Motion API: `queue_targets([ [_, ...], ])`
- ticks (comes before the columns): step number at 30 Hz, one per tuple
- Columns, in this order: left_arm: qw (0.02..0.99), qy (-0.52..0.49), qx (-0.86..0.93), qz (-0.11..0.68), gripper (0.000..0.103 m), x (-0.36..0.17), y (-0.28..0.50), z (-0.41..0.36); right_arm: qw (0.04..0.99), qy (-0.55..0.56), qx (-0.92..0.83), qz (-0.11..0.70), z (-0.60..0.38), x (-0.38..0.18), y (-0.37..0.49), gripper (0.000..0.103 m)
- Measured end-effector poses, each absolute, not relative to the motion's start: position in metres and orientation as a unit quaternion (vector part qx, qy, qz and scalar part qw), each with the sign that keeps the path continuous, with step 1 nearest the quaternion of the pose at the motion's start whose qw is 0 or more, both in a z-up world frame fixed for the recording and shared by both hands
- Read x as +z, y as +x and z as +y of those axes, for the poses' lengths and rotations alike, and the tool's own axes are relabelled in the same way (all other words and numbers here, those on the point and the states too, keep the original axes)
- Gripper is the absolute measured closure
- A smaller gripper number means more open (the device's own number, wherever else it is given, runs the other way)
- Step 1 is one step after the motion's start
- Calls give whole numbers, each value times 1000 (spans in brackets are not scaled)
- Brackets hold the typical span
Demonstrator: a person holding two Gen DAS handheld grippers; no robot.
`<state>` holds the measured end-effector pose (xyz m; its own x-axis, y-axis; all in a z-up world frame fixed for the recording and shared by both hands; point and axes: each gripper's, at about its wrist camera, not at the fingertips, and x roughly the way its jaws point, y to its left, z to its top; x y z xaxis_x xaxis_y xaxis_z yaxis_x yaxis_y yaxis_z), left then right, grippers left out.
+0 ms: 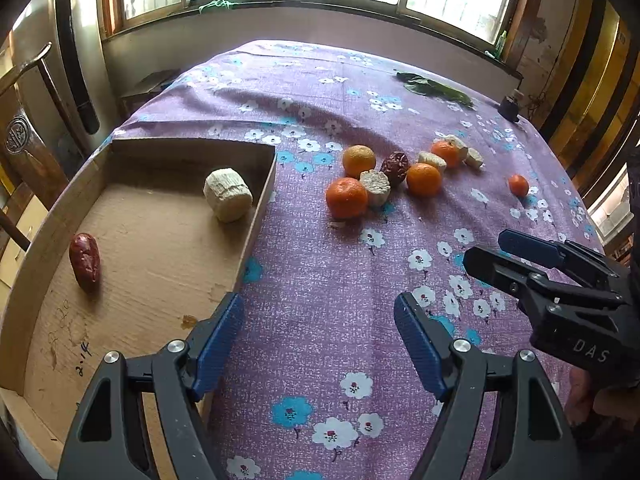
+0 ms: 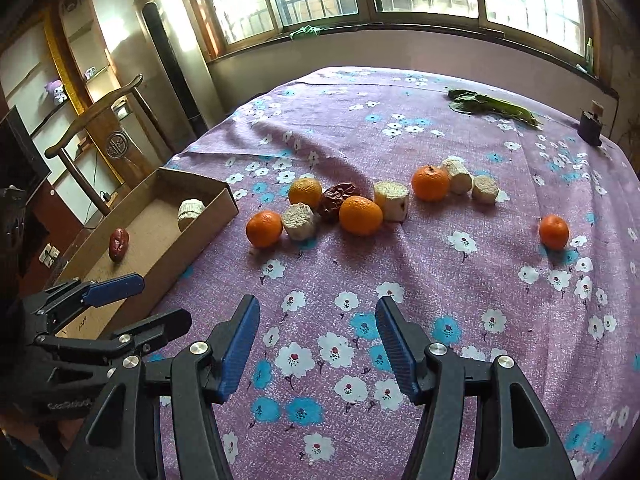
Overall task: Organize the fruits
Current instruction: 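Grasp a mandarin orange on the tablecloth with the left tool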
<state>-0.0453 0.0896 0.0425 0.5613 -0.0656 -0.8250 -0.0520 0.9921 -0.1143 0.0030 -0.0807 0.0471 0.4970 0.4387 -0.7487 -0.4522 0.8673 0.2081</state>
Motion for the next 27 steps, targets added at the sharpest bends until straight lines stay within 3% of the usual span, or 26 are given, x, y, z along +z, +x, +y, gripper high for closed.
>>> queue_targets([
  [7,880,-57,18,471,26,38,-39,112,862,-10,263,433,-74,43,9,38],
  [15,890,-35,-25,454,26,51,-8,86,864,-10,246,440,-83,40,18,38],
  [27,872,-19,-42,486,27,16,48,65,863,-3,240,444,-98,34,49,38],
])
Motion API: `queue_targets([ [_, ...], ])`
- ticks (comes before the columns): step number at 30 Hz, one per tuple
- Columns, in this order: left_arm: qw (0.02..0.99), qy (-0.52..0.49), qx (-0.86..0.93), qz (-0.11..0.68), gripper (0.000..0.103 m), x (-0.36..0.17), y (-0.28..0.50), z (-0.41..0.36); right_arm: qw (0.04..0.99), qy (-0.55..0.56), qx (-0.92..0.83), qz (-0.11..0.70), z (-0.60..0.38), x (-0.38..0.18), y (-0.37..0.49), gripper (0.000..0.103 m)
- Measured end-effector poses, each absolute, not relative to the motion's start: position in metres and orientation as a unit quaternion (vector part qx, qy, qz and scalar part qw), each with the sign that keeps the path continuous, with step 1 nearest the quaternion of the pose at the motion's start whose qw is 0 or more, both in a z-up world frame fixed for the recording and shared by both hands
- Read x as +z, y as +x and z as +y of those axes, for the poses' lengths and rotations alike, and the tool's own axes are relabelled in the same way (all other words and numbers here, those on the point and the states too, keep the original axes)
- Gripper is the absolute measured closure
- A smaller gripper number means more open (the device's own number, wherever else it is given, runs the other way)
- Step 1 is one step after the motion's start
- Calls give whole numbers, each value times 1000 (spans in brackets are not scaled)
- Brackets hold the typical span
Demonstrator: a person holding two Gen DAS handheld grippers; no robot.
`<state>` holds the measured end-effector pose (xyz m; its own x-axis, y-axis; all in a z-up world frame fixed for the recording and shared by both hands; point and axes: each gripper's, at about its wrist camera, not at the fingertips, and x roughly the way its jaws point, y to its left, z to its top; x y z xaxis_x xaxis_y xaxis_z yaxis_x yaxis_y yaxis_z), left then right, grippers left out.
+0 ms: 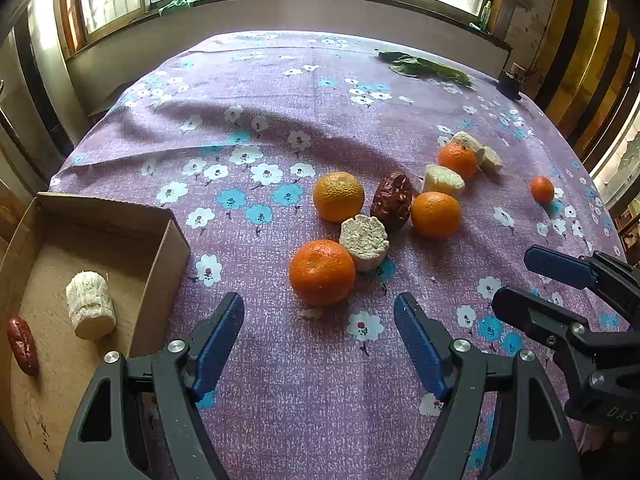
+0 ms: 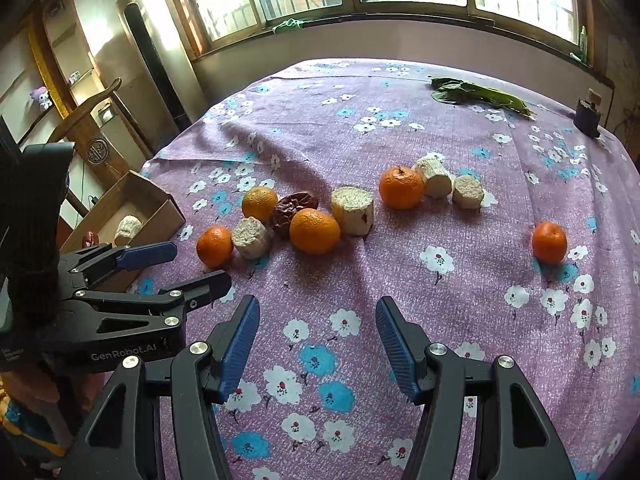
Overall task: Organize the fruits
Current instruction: 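Grasp a mandarin orange on the tablecloth with the left tool, then carry the orange toward the box with the left tool while the right tool grasps another orange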
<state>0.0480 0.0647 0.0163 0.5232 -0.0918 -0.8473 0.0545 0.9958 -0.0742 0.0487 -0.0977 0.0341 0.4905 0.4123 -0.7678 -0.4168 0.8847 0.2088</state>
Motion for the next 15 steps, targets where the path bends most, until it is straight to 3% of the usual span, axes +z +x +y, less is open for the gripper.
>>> queue_targets([
  [1,874,-21,-42,484,28,15,50,65,863,-2,241,444,-97,34,52,38],
  [2,875,-20,-42,482,37,15,51,66,863,-1,241,444,-97,33,55,38],
  [3,875,-18,-42,482,59,14,52,66,863,-2,241,444,-96,33,58,38],
  [4,872,-19,-46,487,71,12,54,66,863,-2,242,443,-94,33,61,38],
  [15,885,-19,-44,463,75,28,37,71,862,-21,245,443,-70,24,90,38],
])
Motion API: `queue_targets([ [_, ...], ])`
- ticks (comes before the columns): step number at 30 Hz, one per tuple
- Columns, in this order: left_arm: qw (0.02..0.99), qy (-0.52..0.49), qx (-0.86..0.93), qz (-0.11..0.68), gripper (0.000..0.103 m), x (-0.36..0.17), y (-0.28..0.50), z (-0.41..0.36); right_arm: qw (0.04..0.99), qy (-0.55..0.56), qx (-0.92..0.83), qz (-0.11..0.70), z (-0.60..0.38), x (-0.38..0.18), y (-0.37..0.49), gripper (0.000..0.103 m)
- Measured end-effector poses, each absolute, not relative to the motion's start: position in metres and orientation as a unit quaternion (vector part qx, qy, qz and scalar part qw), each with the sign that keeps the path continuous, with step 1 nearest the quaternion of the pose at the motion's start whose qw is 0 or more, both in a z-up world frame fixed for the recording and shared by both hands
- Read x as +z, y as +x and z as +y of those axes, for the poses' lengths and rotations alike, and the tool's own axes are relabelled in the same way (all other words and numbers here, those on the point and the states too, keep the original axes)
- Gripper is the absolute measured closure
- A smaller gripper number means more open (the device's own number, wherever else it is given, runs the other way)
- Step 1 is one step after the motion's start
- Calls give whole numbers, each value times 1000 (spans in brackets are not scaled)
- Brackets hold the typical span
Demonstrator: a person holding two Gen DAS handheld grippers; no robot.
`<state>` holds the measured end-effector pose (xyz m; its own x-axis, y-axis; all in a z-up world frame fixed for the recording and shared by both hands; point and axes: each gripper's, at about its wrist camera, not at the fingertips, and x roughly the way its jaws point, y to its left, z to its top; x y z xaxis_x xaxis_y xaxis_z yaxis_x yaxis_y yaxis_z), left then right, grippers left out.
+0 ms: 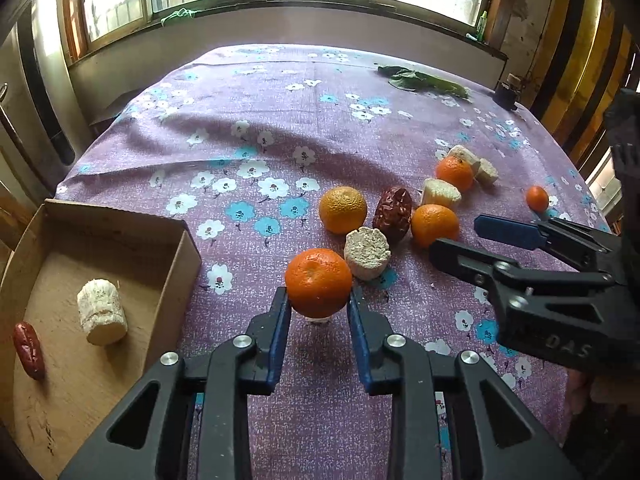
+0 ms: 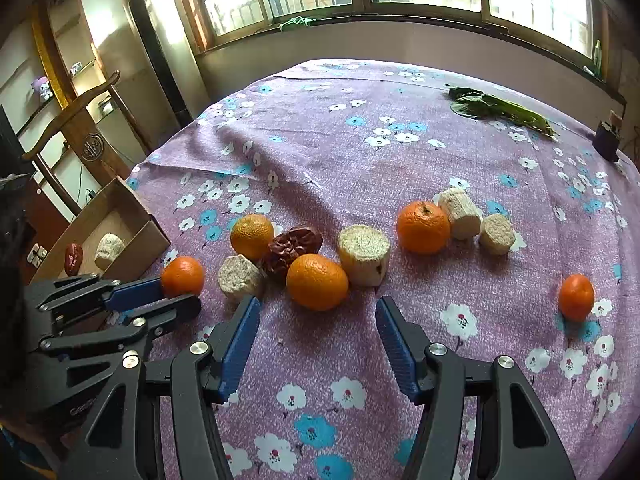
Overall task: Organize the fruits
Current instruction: 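Carry the orange toward the box with the left tool while the right tool grasps another orange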
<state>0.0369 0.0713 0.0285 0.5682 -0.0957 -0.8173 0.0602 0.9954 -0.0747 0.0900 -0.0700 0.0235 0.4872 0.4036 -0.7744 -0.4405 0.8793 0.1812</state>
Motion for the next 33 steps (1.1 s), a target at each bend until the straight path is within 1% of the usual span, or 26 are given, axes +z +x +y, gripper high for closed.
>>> queue_targets([
  [1,887,-22,-44,460,75,31,34,72,861,-24,244,445,-67,21,93,38],
  [2,887,-25,-44,458,75,33,32,73,860,-27,243,447,-65,18,96,44],
  [3,887,-26,-44,458,75,35,30,74,858,-28,244,450,-63,15,100,50],
  [4,887,-26,-44,458,75,36,28,74,855,-24,248,455,-62,12,102,64],
  [8,889,-28,-38,456,75,39,21,76,853,-13,252,457,-66,12,100,66],
  [19,895,-44,-12,445,75,53,-10,101,866,9,269,421,-80,47,44,65],
  [33,903,-38,58,423,75,69,-61,153,853,-11,331,404,-24,64,-3,65],
])
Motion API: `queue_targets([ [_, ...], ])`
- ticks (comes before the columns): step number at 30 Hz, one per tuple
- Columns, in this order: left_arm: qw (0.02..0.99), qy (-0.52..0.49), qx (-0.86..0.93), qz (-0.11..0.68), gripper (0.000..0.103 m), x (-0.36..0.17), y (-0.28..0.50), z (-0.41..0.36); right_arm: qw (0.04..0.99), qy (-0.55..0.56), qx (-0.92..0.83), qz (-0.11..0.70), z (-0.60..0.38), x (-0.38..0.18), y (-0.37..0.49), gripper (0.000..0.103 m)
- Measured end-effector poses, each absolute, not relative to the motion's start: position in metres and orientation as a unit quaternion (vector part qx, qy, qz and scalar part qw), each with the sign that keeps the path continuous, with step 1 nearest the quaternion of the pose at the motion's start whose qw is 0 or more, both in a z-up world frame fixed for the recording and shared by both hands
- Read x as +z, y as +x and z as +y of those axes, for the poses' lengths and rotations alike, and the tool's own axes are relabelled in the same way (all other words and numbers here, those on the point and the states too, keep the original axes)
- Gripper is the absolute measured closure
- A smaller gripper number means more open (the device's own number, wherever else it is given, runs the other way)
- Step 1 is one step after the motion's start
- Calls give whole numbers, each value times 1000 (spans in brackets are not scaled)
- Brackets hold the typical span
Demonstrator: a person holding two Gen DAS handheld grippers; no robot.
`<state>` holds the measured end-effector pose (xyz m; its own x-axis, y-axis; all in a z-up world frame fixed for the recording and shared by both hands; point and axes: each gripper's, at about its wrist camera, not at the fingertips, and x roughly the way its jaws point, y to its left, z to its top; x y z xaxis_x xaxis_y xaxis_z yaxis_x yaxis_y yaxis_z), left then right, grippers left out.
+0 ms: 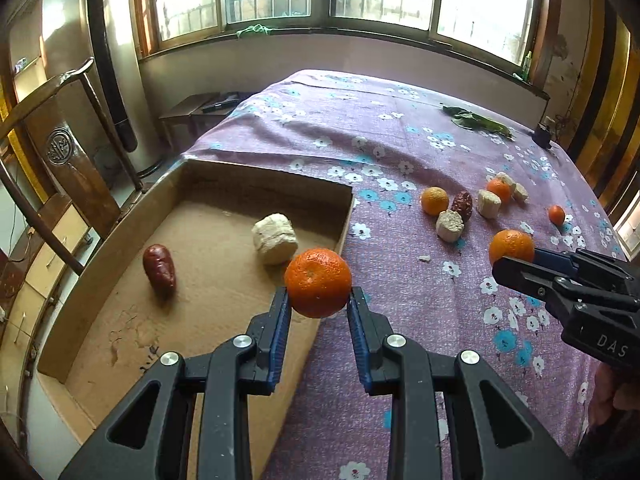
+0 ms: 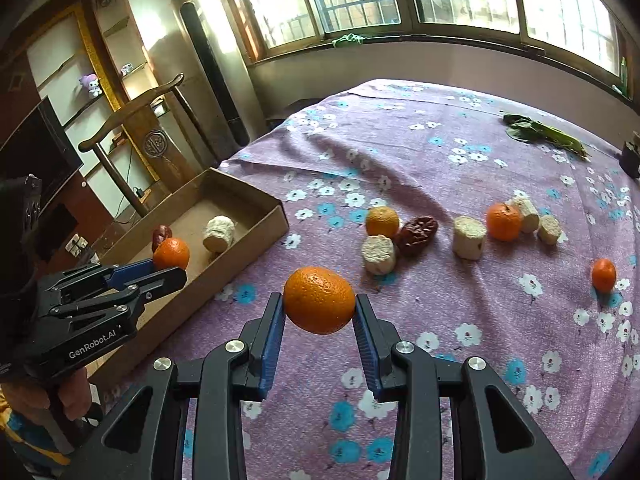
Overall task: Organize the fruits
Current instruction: 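Carry the orange toward the box with the left tool while the right tool grasps another orange, then lower both oranges into the box and open both tools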
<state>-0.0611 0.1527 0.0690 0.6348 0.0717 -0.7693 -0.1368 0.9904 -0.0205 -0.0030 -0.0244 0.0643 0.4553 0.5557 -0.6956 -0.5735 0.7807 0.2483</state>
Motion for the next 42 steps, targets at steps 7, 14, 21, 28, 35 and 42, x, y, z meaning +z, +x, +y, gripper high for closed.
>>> queue_targets([
  [7,903,-42,91,418,75,70,-79,181,842,-31,361,400,14,68,-13,65],
  [14,901,-48,120,413,75,70,-91,207,832,-55,386,396,49,72,-22,65],
  [21,894,-60,144,419,75,62,-95,231,819,-75,403,401,80,66,-23,65],
  [28,888,-71,161,424,75,57,-94,250,805,-95,417,411,108,56,-20,65],
  [35,883,-75,166,433,75,49,-92,260,789,-117,426,427,138,40,-13,65],
  [42,877,-76,178,440,75,41,-90,264,778,-141,428,438,160,26,-9,64],
])
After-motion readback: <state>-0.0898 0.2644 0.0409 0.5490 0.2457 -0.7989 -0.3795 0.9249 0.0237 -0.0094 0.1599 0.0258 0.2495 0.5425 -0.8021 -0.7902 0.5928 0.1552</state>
